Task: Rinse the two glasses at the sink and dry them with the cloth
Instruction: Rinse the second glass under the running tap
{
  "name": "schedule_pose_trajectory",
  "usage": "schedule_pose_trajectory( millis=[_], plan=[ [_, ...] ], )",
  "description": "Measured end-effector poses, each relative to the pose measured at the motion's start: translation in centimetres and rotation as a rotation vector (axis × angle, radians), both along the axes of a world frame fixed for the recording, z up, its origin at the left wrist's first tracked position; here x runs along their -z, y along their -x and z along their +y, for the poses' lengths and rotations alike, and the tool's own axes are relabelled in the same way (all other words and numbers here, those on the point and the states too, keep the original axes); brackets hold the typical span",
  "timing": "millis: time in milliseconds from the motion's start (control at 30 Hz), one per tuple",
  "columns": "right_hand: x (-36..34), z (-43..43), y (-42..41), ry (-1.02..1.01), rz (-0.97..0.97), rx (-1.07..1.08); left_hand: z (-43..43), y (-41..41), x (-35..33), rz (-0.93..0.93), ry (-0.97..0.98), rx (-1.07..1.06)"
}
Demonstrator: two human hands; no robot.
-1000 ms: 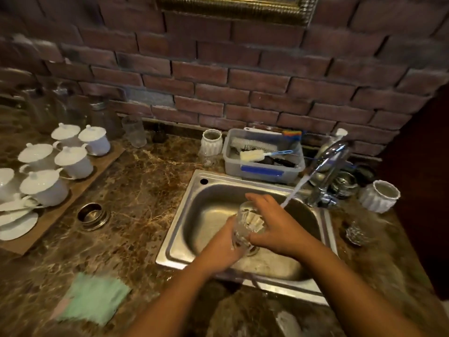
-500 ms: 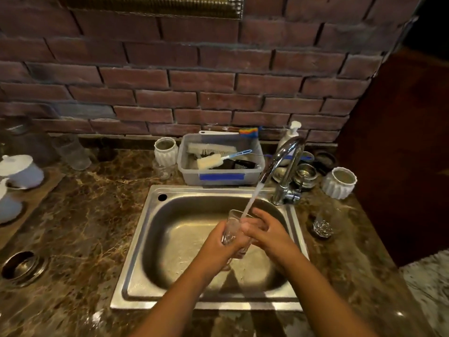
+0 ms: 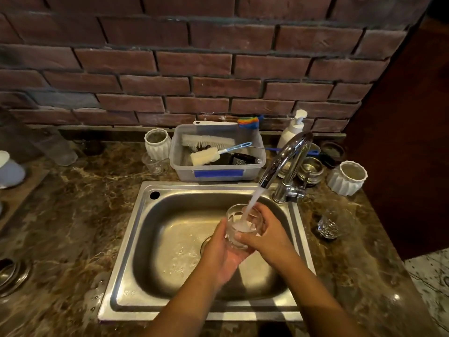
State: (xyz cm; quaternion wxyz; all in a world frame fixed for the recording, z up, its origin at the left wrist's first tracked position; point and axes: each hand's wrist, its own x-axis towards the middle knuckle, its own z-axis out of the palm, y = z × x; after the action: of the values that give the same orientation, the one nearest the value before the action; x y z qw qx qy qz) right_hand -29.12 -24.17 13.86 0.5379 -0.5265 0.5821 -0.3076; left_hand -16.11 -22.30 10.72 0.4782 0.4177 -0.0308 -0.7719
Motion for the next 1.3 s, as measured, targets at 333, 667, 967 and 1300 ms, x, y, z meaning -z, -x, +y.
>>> schedule_pose_trajectory(
  millis=[333,667,967,1300],
  plan=[
    [-0.1,0.4,0.3,0.214,0.073,-0.111,-2.3,-0.5,1.1,0.043,-0.136,0.078],
    [-0.6,-0.4,0.3,0.459,0.568,-0.409,-2.0,-0.2,2.2,-0.124,-0.098,0.016],
    [-0.5,-1.0,-1.7,-0.115,0.057,-0.132,-2.5,0.2,1.3,-0.706,0.257,-0.009],
    [-1.4,-2.3,0.6,0.458,0.469,-0.567,-4.1,-1.5,-1.5,-0.336,-0.092,0.148]
  ],
)
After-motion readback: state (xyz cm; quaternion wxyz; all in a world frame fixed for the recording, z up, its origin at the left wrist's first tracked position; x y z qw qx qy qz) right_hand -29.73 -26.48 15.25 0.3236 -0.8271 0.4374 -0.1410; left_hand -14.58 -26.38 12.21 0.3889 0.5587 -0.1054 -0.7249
